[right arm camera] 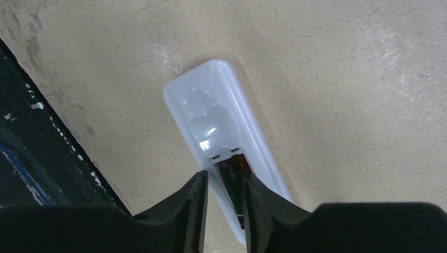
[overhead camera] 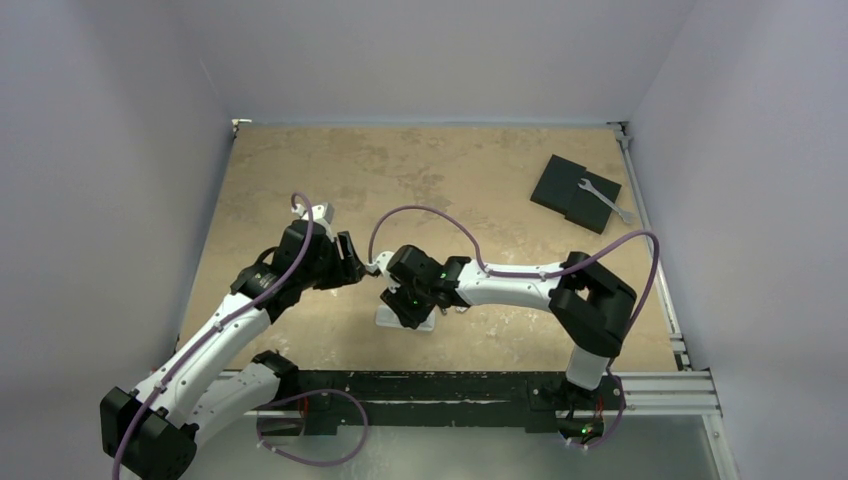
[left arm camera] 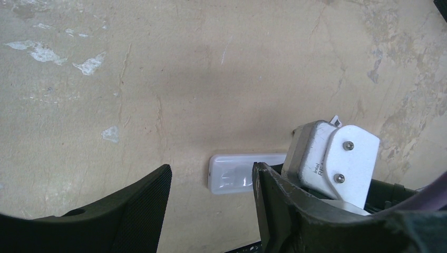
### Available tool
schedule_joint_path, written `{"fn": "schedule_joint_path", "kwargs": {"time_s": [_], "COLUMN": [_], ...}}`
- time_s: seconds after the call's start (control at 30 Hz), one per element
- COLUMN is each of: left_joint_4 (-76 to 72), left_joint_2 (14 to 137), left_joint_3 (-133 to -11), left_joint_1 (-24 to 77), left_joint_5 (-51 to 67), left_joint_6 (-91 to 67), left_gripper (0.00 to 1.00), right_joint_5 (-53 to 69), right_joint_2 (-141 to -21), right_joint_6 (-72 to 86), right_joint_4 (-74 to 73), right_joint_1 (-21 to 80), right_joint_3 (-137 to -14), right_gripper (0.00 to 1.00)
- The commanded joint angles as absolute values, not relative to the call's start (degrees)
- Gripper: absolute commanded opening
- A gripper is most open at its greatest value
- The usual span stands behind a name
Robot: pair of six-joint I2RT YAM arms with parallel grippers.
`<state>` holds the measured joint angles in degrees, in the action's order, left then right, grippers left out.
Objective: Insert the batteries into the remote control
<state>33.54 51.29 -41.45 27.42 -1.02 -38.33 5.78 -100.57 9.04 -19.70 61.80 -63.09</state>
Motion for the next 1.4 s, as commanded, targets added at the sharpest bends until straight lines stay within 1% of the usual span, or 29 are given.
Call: {"fn": "schedule_joint_path", "kwargs": {"time_s": [0.0, 0.13, 0.27, 0.37, 0.6, 0.7, 1.1, 1.37], "left_joint_4": [32.0, 31.9, 31.9, 31.9, 31.8, 31.7, 30.9, 28.3], "left_joint_2": [51.1, 51.1, 51.1, 51.1, 51.1, 51.2, 52.0, 52.9], "left_joint_3": [-41.7, -41.6, -41.5, -41.5, -41.5, -41.4, -40.8, -38.4], "left_joint_1": [27.2, 27.2, 27.2, 27.2, 27.2, 27.2, 27.2, 27.2], "left_joint_5": [-0.8, -0.8, -0.9, -0.9, -0.9, -0.7, -0.3, 3.5], "left_joint_6": [-38.1, -38.1, -38.2, -38.2, -38.2, -38.1, -38.4, -39.8], "left_gripper": [0.58, 0.58, 0.58, 0.58, 0.58, 0.58, 0.58, 0.58], "right_joint_5": [7.1, 7.3, 7.5, 7.6, 7.1, 6.8, 2.5, 0.2], "right_joint_2": [-101.4, -101.1, -101.0, -100.9, -99.9, -98.9, -92.7, -87.1], "right_joint_6": [7.8, 7.2, 7.1, 7.0, 7.7, 8.1, 12.0, 16.2], "right_joint_4": [-20.1, -20.2, -20.2, -20.2, -19.9, -19.7, -20.6, -21.6], "right_joint_1": [61.5, 61.6, 61.6, 61.6, 61.5, 61.6, 61.6, 61.5], "right_joint_3": [-65.4, -65.4, -65.3, -65.2, -65.2, -65.3, -64.2, -61.2], "right_gripper": [0.36, 0.34, 0.29, 0.28, 0.38, 0.4, 0.45, 0.46]}}
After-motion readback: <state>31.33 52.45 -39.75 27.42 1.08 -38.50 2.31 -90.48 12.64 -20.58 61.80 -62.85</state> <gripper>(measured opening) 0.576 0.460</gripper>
